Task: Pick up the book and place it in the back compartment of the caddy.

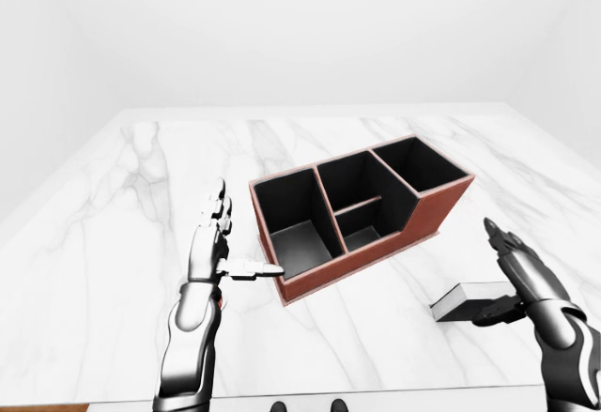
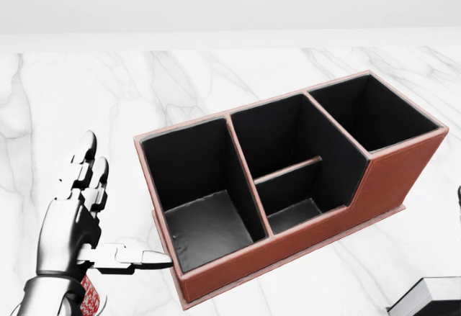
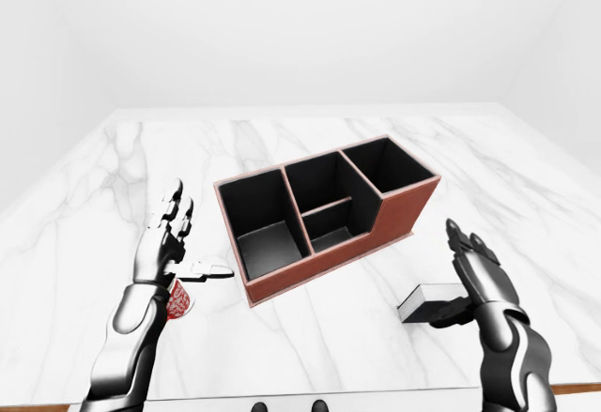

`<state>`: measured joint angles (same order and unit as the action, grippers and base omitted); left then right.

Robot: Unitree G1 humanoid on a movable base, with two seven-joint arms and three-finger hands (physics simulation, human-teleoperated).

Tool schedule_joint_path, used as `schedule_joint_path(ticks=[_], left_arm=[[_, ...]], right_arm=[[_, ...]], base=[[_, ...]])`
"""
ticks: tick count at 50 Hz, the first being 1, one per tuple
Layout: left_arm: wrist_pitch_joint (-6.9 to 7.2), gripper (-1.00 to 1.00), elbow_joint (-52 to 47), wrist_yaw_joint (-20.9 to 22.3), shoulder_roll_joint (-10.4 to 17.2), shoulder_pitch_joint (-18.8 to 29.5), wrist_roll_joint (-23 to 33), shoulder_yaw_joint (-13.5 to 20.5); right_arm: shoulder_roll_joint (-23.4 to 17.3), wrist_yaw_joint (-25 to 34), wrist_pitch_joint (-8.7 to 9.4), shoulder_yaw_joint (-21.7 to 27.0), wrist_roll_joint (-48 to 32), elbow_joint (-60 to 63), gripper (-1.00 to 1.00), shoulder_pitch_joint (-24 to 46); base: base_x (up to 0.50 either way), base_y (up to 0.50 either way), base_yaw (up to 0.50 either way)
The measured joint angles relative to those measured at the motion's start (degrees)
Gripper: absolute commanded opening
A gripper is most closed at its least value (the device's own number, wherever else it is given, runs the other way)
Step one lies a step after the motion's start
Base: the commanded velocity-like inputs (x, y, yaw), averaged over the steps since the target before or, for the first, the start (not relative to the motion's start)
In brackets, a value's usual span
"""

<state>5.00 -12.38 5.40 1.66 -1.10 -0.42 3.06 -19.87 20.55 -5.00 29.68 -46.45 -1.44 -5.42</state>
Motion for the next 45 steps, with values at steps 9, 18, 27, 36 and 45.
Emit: schedule_joint_path(ticks=[9,18,27,36,45], left_arm=[[0.00,1.00,0.07,-0.02,0.00,0.03,0.01,0.00],[0.00,1.00,0.18,-0.03,0.00,0.05,0.03,-0.01],[0.00,1.00,0.25,-0.05,-0.01,0.03,0.07,-0.05],[0.00,1.00,0.40,-0.09,-0.02,0.07,0.10,-0.07],[0.00,1.00,0.48,-0.11,-0.04,0.04,0.15,-0.14]], right_arm=[[-0.52,-0.65,0.00,-0.02,-0.15,-1.27,1.00,0.23],[-1.03,-1.20,0.00,-0.04,-0.12,-2.40,1.00,0.46],[-1.49,-1.70,0.00,-0.08,-0.08,-3.37,1.00,0.62],[-1.91,-2.26,0.00,-0.16,-0.16,-4.40,1.00,0.83],[-2.42,-3.12,0.00,-0.60,-0.32,-5.95,1.00,1.18]], base=[[0.00,0.00,0.00],[0.00,0.00,0.00],[0.00,0.00,0.00],[0.00,0.00,0.00],[0.00,0.00,0.00]])
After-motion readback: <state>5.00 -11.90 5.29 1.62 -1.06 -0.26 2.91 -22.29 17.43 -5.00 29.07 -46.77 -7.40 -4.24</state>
